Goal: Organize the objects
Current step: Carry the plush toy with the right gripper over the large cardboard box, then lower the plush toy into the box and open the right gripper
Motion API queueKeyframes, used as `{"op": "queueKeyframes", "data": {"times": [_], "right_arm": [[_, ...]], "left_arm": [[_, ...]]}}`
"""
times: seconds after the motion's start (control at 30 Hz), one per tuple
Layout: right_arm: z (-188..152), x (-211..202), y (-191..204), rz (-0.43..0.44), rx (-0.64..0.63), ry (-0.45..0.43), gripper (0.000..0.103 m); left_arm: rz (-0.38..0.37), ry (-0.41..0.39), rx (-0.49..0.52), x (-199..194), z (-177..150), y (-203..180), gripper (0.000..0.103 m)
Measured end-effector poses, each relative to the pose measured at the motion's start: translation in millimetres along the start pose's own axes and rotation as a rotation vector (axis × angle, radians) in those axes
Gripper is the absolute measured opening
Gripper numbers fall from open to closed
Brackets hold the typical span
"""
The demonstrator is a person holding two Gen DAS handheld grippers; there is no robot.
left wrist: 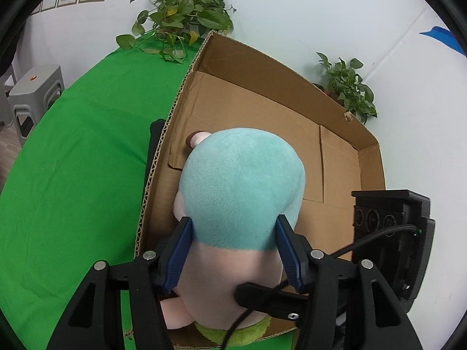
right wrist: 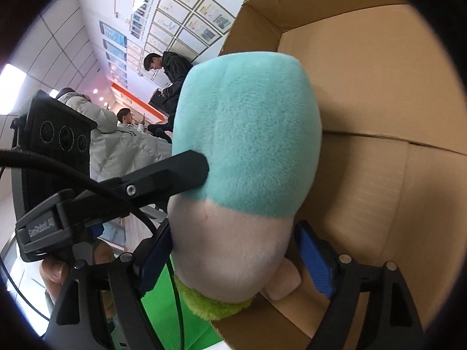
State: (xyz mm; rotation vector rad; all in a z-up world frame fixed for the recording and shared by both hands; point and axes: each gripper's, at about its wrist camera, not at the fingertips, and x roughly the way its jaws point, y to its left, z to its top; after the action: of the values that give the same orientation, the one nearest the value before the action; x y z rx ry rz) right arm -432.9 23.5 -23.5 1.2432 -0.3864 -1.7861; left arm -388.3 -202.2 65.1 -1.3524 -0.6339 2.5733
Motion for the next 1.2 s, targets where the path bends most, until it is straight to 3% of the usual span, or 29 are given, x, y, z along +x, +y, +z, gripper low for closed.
{"op": "queueKeyframes", "data": {"times": [0.2, 0.23, 0.3, 0.4, 0.53, 0.67, 0.73, 0.8, 0.93, 1.0, 1.1, 1.2], "right_arm": [[-16.1, -8.6, 19.5, -0.082, -0.07, -0.025, 0.082], [-20.6, -8.7, 21.6, -0.1, -0.083, -0.032, 0.08], [-24.8, -5.1, 21.7, -0.081, -0.093, -0.037, 0.065], [-28.9, -3.7, 22.3, -0.076, -0.096, -0.063, 0.062], [-15.5, 0.8, 27.4, -0.031, -0.073, -0.049, 0.062], [-13.3, 15.0, 27.4, 0.035, -0.086, -0.004, 0.062], [-16.6, 18.5, 22.3, 0.041, -0.062, 0.017, 0.066], [-21.3, 11.7, 17.7, 0.027, -0.039, 0.012, 0.079], [-31.7, -22.6, 17.2, -0.063, -0.048, -0.018, 0.082], [-42.0, -51.6, 21.2, -0.162, -0.095, -0.059, 0.082], [-65.5, -112.3, 23.5, -0.401, -0.167, -0.177, 0.082], [-92.0, -181.8, 3.5, -0.718, -0.133, -0.317, 0.082]], "left_arm": [[-0.01, -0.041, 0.05, -18.1, -3.5, -15.1, 0.053], [-0.012, -0.064, 0.061, -25.9, -3.4, -19.1, 0.053], [-0.01, -0.116, 0.081, -43.7, -4.1, -25.7, 0.055], [0.009, -0.183, 0.126, -71.7, -6.7, -33.3, 0.056], [0.1, -0.236, 0.162, -91.4, -9.4, -27.4, 0.063], [0.123, -0.219, 0.135, -89.5, -13.5, -8.1, 0.063], [0.163, -0.218, 0.142, -86.3, -20.0, -0.6, 0.063], [0.195, -0.212, 0.151, -83.6, -25.5, 4.4, 0.063], [0.211, -0.188, 0.146, -73.5, -39.0, 18.9, 0.063], [0.228, -0.177, 0.153, -66.9, -44.4, 23.9, 0.063], [0.234, -0.164, 0.154, -56.9, -51.1, 33.1, 0.063], [0.24, -0.153, 0.137, -48.3, -54.7, 46.1, 0.059]]}}
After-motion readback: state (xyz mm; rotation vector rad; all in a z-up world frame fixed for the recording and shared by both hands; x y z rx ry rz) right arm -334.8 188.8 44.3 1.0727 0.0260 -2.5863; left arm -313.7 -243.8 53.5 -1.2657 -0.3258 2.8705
